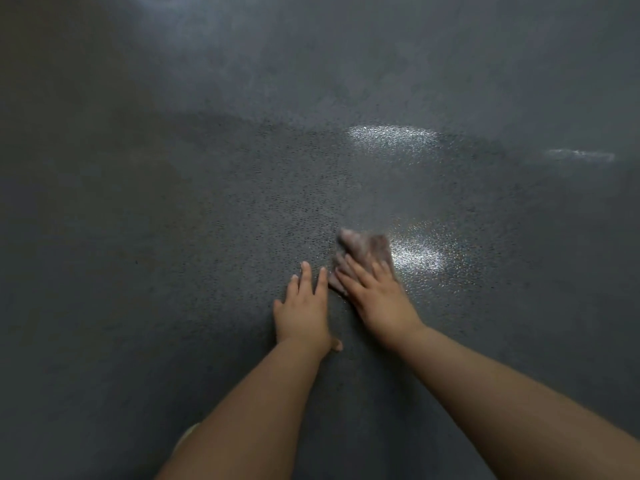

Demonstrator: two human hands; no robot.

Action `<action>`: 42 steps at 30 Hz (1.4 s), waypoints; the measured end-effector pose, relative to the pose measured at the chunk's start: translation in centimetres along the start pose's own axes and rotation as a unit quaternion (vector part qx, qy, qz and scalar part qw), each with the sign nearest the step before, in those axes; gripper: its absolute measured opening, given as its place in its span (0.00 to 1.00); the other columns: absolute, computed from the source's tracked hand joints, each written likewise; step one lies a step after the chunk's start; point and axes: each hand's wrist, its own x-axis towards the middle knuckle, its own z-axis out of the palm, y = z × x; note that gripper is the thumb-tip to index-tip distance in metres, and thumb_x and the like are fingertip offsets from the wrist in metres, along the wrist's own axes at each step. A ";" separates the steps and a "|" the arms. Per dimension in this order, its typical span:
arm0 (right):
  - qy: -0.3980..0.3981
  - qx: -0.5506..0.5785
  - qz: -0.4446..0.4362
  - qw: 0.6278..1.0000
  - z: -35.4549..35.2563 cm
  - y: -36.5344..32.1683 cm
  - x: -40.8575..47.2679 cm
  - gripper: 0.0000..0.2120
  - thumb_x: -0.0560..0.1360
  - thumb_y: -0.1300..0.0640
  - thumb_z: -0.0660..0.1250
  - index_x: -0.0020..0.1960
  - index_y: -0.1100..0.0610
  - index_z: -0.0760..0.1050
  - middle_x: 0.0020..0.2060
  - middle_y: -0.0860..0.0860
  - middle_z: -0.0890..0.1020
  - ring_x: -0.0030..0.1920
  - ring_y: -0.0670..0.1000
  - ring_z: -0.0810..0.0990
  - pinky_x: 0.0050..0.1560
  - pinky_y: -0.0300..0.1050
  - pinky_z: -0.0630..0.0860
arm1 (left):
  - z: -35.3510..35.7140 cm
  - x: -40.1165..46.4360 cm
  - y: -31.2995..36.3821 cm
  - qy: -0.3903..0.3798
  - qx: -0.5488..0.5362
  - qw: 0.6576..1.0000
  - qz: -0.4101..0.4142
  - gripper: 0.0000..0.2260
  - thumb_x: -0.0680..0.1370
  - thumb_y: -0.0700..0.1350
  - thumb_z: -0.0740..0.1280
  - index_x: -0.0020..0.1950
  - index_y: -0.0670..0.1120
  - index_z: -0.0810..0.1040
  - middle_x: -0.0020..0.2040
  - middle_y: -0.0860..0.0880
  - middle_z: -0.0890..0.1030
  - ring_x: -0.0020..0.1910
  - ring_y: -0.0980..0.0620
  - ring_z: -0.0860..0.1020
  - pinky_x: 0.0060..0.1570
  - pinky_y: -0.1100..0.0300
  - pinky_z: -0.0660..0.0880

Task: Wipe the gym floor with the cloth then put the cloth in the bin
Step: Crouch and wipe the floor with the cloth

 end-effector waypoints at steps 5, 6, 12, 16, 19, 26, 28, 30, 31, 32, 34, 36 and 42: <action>-0.060 0.099 0.021 0.993 -0.6 -1.1 -2.8 0.38 0.73 0.37 0.35 0.75 0.53 0.61 0.77 0.49 0.52 0.77 0.54 0.46 0.75 0.54 0.41 | -1.3 -0.9 -0.9 -0.028 -0.071 0.997 0.033 0.44 0.72 0.51 0.73 0.78 0.48 0.48 0.78 0.46 0.47 0.76 0.46 0.51 0.73 0.51 0.56; -0.032 0.164 0.042 0.985 -1.4 -1.8 -3.2 0.31 0.78 0.40 0.42 0.73 0.56 0.66 0.77 0.52 0.52 0.77 0.54 0.48 0.75 0.48 0.41 | -1.5 -1.3 -0.8 -0.020 -0.117 0.993 0.027 0.38 0.74 0.50 0.70 0.77 0.46 0.53 0.77 0.45 0.54 0.75 0.46 0.56 0.73 0.54 0.57; 0.076 0.426 0.236 0.870 -7.0 -6.8 -6.6 0.19 0.82 0.60 0.56 0.72 0.56 0.67 0.74 0.55 0.63 0.74 0.52 0.60 0.73 0.43 0.55 | -2.6 -6.2 1.9 -0.110 -0.551 0.827 0.015 0.18 0.81 0.56 0.58 0.53 0.44 0.81 0.50 0.43 0.82 0.52 0.46 0.80 0.52 0.57 0.72; 0.105 0.536 0.229 0.806 -10.2 -10.4 -9.4 0.23 0.81 0.62 0.56 0.75 0.53 0.60 0.68 0.45 0.64 0.73 0.48 0.61 0.70 0.39 0.59 | -3.8 -10.1 2.5 -0.087 -0.667 0.739 0.015 0.17 0.79 0.57 0.61 0.44 0.45 0.79 0.22 0.49 0.74 0.21 0.54 0.72 0.25 0.64 0.64; 0.162 0.557 0.224 0.783 -11.4 -12.3 -11.3 0.31 0.76 0.69 0.59 0.75 0.50 0.57 0.70 0.46 0.65 0.68 0.47 0.68 0.65 0.38 0.66 | -4.8 -12.2 2.0 -0.015 -0.711 0.703 0.015 0.11 0.80 0.47 0.62 0.56 0.40 0.76 0.34 0.46 0.78 0.33 0.49 0.76 0.32 0.62 0.70; 0.268 0.637 0.323 0.647 -13.6 -13.1 -13.5 0.27 0.71 0.78 0.62 0.67 0.63 0.68 0.62 0.61 0.72 0.55 0.56 0.74 0.51 0.48 0.74 | -6.3 -15.9 0.5 0.063 -0.773 0.631 0.030 0.09 0.83 0.49 0.56 0.54 0.45 0.72 0.53 0.44 0.80 0.50 0.45 0.79 0.48 0.52 0.76; 0.267 0.650 0.341 0.624 -13.5 -12.6 -13.6 0.24 0.70 0.79 0.61 0.65 0.66 0.70 0.62 0.64 0.72 0.57 0.60 0.74 0.55 0.51 0.75 | -6.7 -16.0 0.3 0.080 -0.788 0.611 0.007 0.09 0.83 0.50 0.55 0.55 0.46 0.70 0.53 0.44 0.78 0.50 0.45 0.78 0.49 0.50 0.76; 0.272 0.649 0.349 0.619 -13.3 -11.9 -13.4 0.22 0.71 0.79 0.61 0.63 0.67 0.70 0.61 0.64 0.73 0.55 0.59 0.75 0.54 0.49 0.74 | -7.0 -15.9 0.4 0.080 -0.793 0.604 0.007 0.10 0.83 0.51 0.54 0.55 0.47 0.69 0.49 0.46 0.79 0.45 0.46 0.78 0.43 0.54 0.76; 0.269 0.654 0.347 0.616 -13.1 -11.5 -13.2 0.22 0.71 0.78 0.62 0.64 0.67 0.69 0.60 0.64 0.73 0.52 0.58 0.77 0.51 0.48 0.74 | -7.2 -15.9 0.7 0.077 -0.793 0.604 0.008 0.09 0.83 0.51 0.53 0.53 0.48 0.69 0.48 0.47 0.79 0.42 0.48 0.78 0.41 0.56 0.75; 0.258 0.674 0.337 0.605 -12.9 -11.2 -13.0 0.22 0.72 0.76 0.63 0.65 0.66 0.68 0.57 0.63 0.75 0.46 0.56 0.78 0.47 0.47 0.75 | -7.3 -16.0 1.0 0.071 -0.791 0.607 0.012 0.09 0.83 0.52 0.53 0.51 0.48 0.68 0.48 0.47 0.79 0.40 0.50 0.78 0.41 0.55 0.76; 0.188 0.730 0.323 0.572 -12.5 -10.7 -12.8 0.22 0.75 0.62 0.68 0.66 0.60 0.68 0.49 0.58 0.79 0.36 0.51 0.78 0.39 0.45 0.73 | -7.5 -15.9 1.7 0.047 -0.788 0.614 0.017 0.10 0.83 0.52 0.52 0.51 0.48 0.68 0.51 0.46 0.79 0.40 0.50 0.79 0.44 0.51 0.77; 0.071 0.741 0.320 0.586 -12.5 -10.3 -12.9 0.23 0.73 0.41 0.66 0.61 0.55 0.73 0.43 0.53 0.80 0.37 0.50 0.77 0.41 0.45 0.73 | -8.0 -16.1 2.3 0.021 -0.790 0.612 0.037 0.10 0.83 0.51 0.52 0.55 0.49 0.68 0.49 0.47 0.79 0.36 0.52 0.81 0.39 0.52 0.79; 0.043 0.859 0.259 0.439 -10.6 -8.8 -10.8 0.18 0.77 0.53 0.63 0.61 0.64 0.75 0.47 0.58 0.82 0.37 0.52 0.83 0.37 0.44 0.81 | -8.1 -13.7 0.9 -0.021 -0.769 0.638 0.040 0.09 0.83 0.50 0.55 0.53 0.48 0.71 0.43 0.48 0.81 0.30 0.56 0.81 0.30 0.59 0.79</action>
